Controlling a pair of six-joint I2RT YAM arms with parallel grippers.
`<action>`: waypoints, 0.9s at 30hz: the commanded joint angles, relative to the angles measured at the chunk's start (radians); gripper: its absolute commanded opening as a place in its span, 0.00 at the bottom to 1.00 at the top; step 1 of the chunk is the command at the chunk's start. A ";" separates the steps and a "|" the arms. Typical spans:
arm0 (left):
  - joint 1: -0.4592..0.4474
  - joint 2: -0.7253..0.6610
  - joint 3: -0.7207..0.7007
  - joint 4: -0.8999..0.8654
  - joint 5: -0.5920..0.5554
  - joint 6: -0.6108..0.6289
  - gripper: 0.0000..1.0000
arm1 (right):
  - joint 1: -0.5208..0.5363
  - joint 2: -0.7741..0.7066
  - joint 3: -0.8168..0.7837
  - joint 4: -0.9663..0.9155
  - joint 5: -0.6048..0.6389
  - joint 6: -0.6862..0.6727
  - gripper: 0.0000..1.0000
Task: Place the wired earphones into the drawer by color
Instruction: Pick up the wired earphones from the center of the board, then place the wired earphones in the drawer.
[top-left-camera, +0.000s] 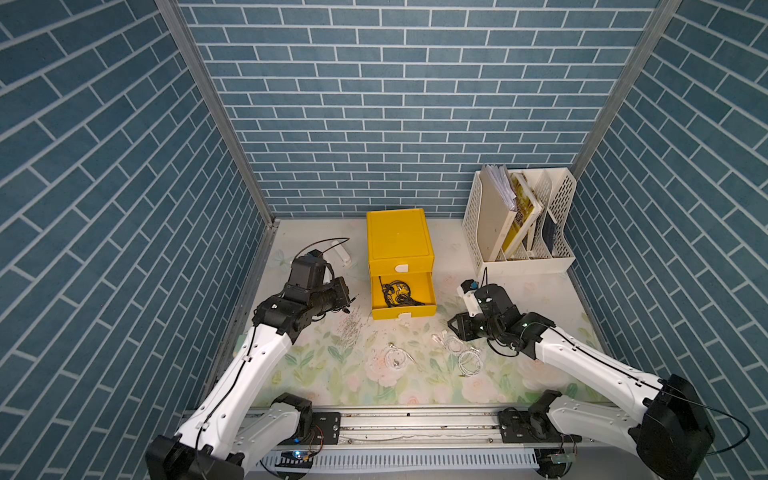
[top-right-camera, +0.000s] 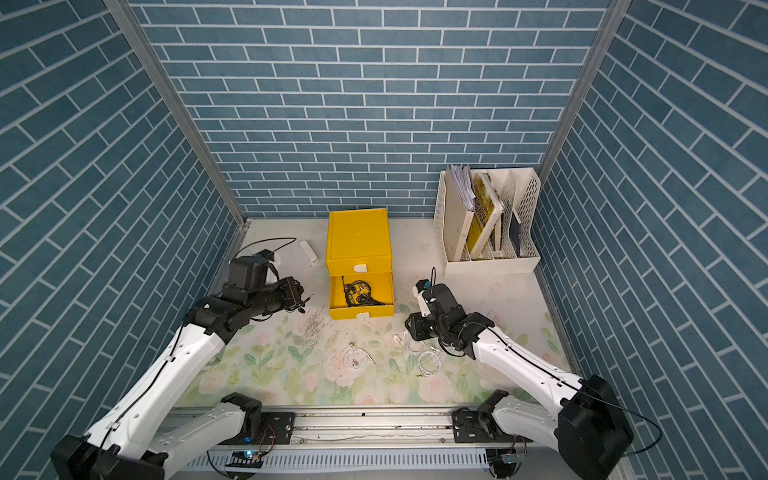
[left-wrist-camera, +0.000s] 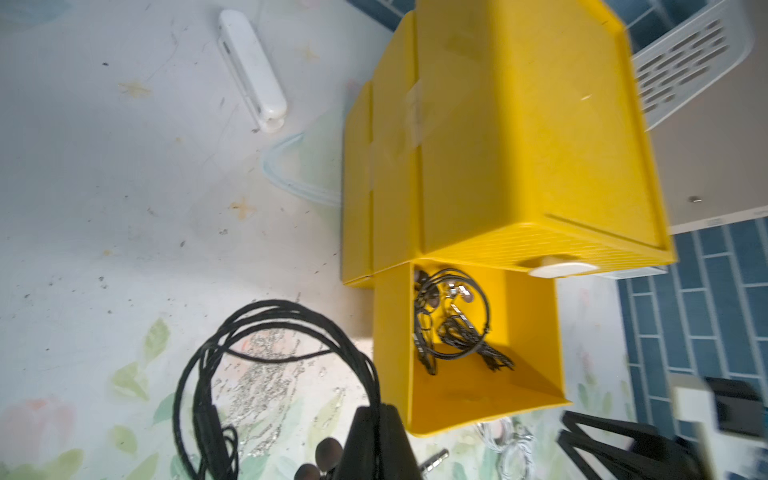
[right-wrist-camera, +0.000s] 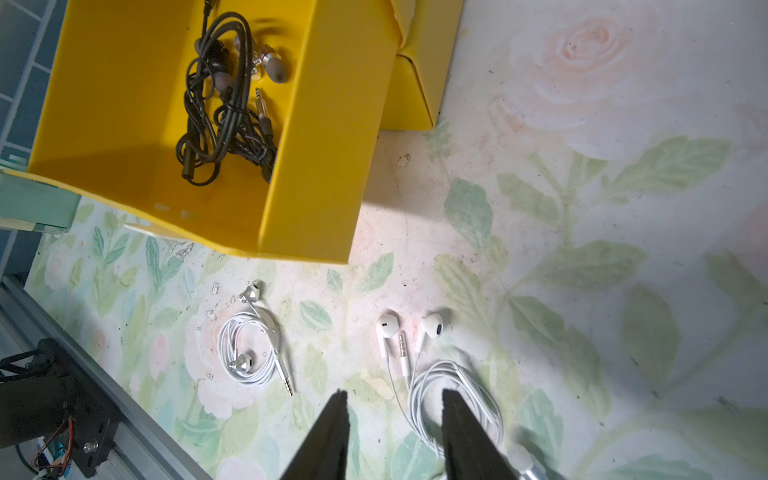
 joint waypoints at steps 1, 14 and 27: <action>-0.003 -0.017 0.063 -0.043 0.083 -0.021 0.01 | -0.003 -0.011 -0.002 0.034 -0.011 0.034 0.40; -0.204 0.079 0.120 0.114 0.053 -0.108 0.01 | -0.002 -0.021 0.002 0.011 0.006 0.026 0.40; -0.318 0.271 0.173 0.234 0.008 -0.131 0.01 | -0.001 -0.032 -0.011 -0.008 0.022 0.013 0.40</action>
